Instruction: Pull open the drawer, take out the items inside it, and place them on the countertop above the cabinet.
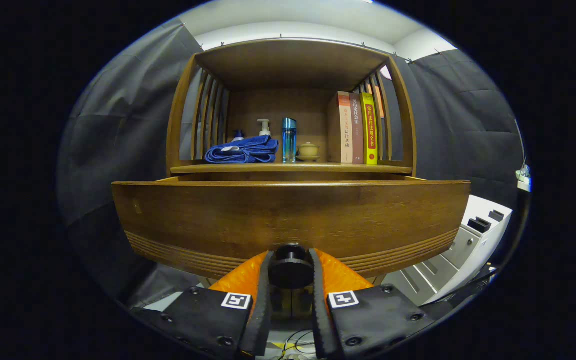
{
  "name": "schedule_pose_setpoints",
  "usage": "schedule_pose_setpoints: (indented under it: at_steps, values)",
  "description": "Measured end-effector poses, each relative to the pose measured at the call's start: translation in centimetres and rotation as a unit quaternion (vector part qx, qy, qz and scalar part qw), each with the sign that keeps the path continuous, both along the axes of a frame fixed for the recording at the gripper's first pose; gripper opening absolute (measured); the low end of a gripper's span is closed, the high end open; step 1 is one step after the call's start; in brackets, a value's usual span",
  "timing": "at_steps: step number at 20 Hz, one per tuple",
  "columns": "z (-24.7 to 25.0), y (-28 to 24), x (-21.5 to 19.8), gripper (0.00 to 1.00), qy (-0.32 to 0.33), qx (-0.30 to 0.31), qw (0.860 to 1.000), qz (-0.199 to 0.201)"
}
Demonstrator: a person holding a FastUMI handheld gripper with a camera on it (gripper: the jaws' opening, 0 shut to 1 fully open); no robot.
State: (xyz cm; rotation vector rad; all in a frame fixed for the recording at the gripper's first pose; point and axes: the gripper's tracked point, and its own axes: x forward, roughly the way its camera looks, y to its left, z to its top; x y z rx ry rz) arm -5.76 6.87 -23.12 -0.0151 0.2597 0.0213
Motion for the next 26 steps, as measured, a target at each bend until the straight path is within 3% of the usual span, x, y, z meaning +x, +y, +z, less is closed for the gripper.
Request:
schedule_pose_setpoints:
  at_steps: [10,14,20,24,26]
  values:
    - [-1.0,-0.4,-2.0,0.45,0.022,0.007,1.000,-0.002]
    - [-0.5,-0.2,-2.4,0.55,0.012,0.012,1.000,0.005]
    - [0.6,0.8,-2.7,0.82,-0.002,0.015,0.999,0.030]
    - [6.8,0.0,-2.4,0.99,-0.063,0.025,0.997,0.035]
    - [11.0,-1.4,-0.7,0.99,-0.097,0.024,0.995,0.024]
